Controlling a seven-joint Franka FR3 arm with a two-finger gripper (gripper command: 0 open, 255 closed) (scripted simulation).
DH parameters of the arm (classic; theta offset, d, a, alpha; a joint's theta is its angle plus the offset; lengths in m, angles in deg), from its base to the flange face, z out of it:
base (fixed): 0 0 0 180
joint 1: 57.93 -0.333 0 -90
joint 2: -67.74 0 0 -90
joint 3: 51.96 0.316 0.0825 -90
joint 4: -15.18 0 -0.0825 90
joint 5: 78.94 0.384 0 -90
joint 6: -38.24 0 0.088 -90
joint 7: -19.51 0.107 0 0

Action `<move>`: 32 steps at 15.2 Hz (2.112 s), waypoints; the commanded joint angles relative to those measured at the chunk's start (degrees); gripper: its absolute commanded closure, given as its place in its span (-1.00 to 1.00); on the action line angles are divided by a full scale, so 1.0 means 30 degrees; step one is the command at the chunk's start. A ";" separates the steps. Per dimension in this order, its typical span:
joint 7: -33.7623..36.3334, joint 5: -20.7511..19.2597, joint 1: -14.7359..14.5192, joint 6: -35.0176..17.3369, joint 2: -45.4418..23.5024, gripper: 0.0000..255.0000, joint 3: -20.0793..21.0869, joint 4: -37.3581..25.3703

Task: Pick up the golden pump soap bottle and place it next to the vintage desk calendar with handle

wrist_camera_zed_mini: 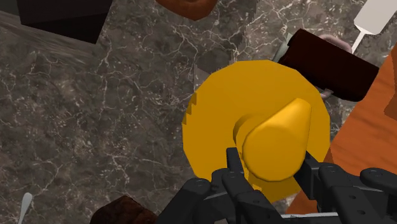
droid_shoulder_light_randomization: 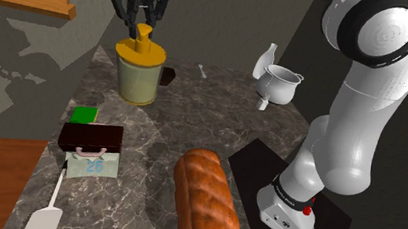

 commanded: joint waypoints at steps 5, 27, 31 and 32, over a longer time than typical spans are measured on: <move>-0.0061 0.0014 0.0028 -0.1760 0.0487 1.00 -0.0013 0.2227; -0.0149 0.0023 0.0036 -0.7457 0.0559 1.00 -0.0021 0.7996; -0.0160 0.0020 0.0034 -0.8415 0.0346 1.00 -0.0022 0.8742; -0.0162 0.0019 0.0034 -0.8652 0.0283 1.00 -0.0023 0.8916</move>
